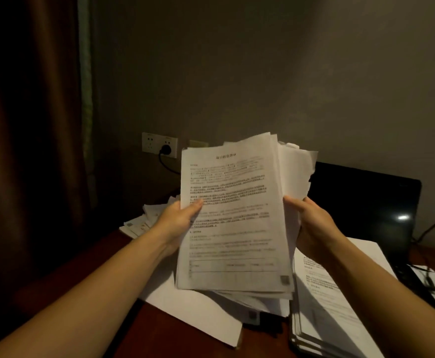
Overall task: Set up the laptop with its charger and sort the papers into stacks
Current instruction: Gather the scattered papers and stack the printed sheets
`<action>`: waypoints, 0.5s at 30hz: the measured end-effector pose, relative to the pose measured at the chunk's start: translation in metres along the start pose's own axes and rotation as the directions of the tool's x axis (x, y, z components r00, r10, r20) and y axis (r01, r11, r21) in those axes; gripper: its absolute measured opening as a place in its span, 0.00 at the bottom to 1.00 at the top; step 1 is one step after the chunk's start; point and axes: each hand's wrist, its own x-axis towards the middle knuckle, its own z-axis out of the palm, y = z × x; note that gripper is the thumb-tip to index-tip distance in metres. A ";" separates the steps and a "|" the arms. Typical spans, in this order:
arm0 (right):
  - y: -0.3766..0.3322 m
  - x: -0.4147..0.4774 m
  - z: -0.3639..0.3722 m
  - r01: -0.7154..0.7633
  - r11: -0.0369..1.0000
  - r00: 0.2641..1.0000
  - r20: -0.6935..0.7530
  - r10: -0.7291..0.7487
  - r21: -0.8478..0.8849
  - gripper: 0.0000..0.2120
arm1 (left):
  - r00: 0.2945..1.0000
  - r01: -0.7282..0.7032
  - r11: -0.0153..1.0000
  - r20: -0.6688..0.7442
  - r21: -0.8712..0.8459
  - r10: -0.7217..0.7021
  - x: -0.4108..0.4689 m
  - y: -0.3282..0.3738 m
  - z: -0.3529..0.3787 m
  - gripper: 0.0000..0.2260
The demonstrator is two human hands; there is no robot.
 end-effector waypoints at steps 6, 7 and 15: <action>-0.009 -0.005 0.008 0.032 0.998 0.999 0.022 -0.031 -0.052 0.08 | 0.992 0.072 0.997 0.106 -0.028 -0.068 0.000 -0.007 0.010 0.12; -0.010 -0.004 0.008 0.035 0.999 0.999 0.009 -0.035 -0.024 0.09 | 0.997 0.053 0.997 0.058 -0.048 -0.050 0.000 -0.007 0.012 0.12; -0.012 0.008 0.012 0.205 0.947 0.979 0.043 -0.201 -0.247 0.16 | 0.896 -0.350 0.936 -0.280 0.036 0.345 -0.011 0.030 0.014 0.26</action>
